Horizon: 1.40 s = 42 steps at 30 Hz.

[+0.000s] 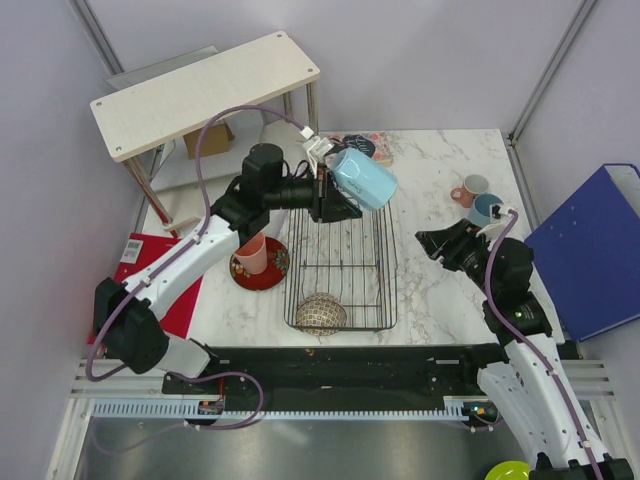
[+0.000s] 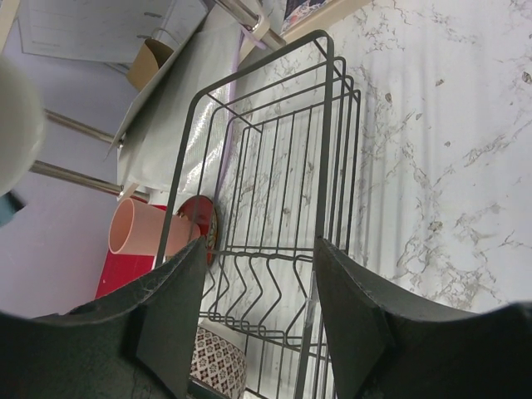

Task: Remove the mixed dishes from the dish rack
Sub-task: Place the cup at the center of the board.

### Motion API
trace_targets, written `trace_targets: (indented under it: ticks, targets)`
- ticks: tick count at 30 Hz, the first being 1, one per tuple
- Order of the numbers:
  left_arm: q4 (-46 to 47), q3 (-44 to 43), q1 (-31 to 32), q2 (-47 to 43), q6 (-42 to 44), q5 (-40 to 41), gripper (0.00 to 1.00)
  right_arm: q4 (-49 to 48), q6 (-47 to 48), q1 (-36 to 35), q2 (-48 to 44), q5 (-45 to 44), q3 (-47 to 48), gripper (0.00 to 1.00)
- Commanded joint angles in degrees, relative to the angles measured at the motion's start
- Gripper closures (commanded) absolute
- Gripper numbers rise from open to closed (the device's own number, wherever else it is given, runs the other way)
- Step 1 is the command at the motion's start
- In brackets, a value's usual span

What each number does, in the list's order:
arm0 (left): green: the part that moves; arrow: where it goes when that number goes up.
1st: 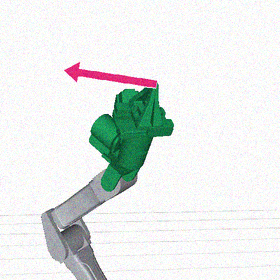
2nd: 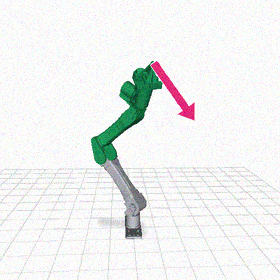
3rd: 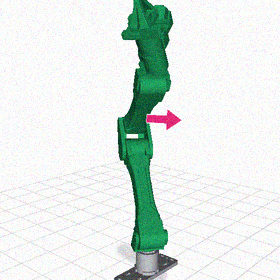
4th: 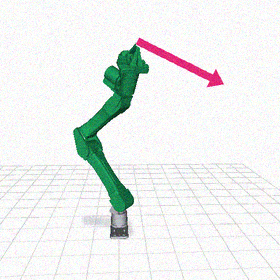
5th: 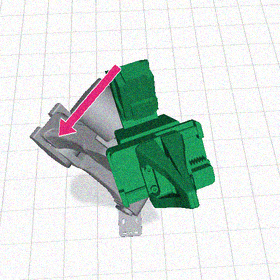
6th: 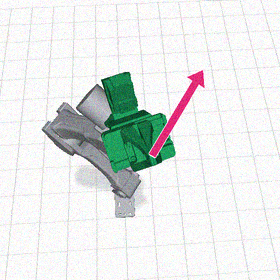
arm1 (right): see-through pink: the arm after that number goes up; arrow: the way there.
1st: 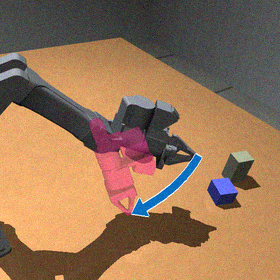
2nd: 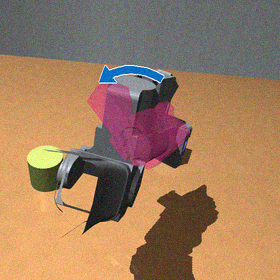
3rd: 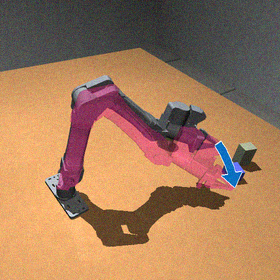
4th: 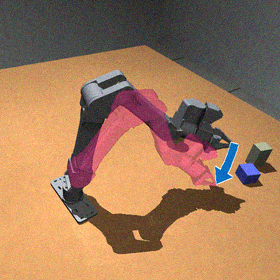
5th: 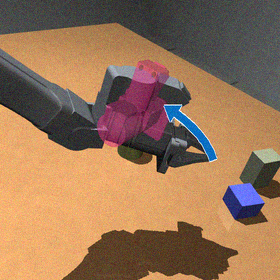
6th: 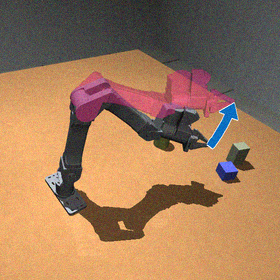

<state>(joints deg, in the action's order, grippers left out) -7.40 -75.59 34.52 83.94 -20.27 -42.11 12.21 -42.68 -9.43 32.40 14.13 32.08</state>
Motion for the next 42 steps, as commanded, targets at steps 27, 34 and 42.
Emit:
trace_targets:
  ticks: [27,34,42]
  targets:
    - [97.4,15.9,1.9,6.4,-74.0,-15.4,0.98,-38.2,-14.2,-0.7,-3.3,16.2,-1.5,0.41]
    - [96.3,16.1,4.7,7.6,-72.5,-14.8,0.98,-43.2,-15.1,-0.8,1.2,16.1,-1.1,0.41]
    - [93.2,15.1,9.9,9.7,-69.4,-14.7,0.98,-47.5,-15.0,-1.1,9.0,17.4,1.4,0.41]
